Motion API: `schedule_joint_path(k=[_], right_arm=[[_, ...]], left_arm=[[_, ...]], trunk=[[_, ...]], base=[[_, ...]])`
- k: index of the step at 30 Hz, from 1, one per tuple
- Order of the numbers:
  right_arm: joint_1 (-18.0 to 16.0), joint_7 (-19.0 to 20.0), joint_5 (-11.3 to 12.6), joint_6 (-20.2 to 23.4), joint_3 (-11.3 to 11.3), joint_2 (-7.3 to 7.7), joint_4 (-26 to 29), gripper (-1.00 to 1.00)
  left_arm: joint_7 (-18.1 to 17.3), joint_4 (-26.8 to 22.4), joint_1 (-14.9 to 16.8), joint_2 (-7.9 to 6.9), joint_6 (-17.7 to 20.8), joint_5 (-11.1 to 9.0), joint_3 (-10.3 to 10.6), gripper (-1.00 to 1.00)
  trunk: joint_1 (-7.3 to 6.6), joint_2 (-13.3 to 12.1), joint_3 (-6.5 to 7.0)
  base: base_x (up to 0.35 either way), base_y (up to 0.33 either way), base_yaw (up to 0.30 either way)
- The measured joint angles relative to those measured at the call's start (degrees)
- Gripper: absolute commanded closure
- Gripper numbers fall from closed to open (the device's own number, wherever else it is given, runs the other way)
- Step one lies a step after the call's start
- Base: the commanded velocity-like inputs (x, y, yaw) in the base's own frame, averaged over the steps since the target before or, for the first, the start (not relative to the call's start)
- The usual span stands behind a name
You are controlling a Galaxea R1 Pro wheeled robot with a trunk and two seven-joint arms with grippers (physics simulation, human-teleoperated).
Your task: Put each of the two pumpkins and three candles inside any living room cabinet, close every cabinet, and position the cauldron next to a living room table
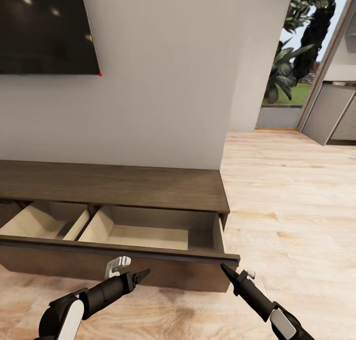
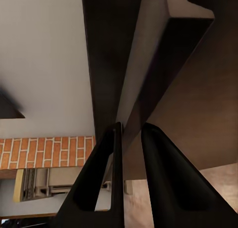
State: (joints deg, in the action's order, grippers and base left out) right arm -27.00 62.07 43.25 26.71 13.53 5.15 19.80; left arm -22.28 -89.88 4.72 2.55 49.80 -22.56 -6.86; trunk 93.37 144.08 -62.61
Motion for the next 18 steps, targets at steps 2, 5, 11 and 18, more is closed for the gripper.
schedule_joint_path(k=[2, 5, 11, 18], right_arm=[[0.0, 0.0, 0.0, 0.0, 0.0, 0.00, 0.0, 1.00], [0.0, 0.0, -0.1, -0.1, 0.3, -0.15, 0.0, 1.00], [0.0, 0.0, 0.0, 0.0, -0.1, 0.00, 0.0, 1.00], [0.0, 0.0, 0.0, 0.1, -0.1, 0.01, 0.0, 1.00]], left_arm=[[0.0, 0.0, 0.0, 0.01, 0.0, 0.0, 0.0, -1.00], [0.0, 0.0, 0.0, -0.01, 0.0, 0.0, 0.0, -1.00], [0.0, 0.0, 0.0, 0.00, 0.0, 0.0, 0.0, -1.00], [-2.5, 0.1, 0.0, -0.06, 0.7, 0.1, 0.0, -1.00]], trunk=[[0.00, 0.0, 0.00], [0.01, 0.0, 0.00], [0.00, 0.0, 0.00], [0.00, 0.0, 0.00]], base=[[-0.046, 0.000, 0.000], [-0.106, 0.000, 0.000], [-0.031, 0.000, 0.000], [-0.003, 0.000, 0.000]])
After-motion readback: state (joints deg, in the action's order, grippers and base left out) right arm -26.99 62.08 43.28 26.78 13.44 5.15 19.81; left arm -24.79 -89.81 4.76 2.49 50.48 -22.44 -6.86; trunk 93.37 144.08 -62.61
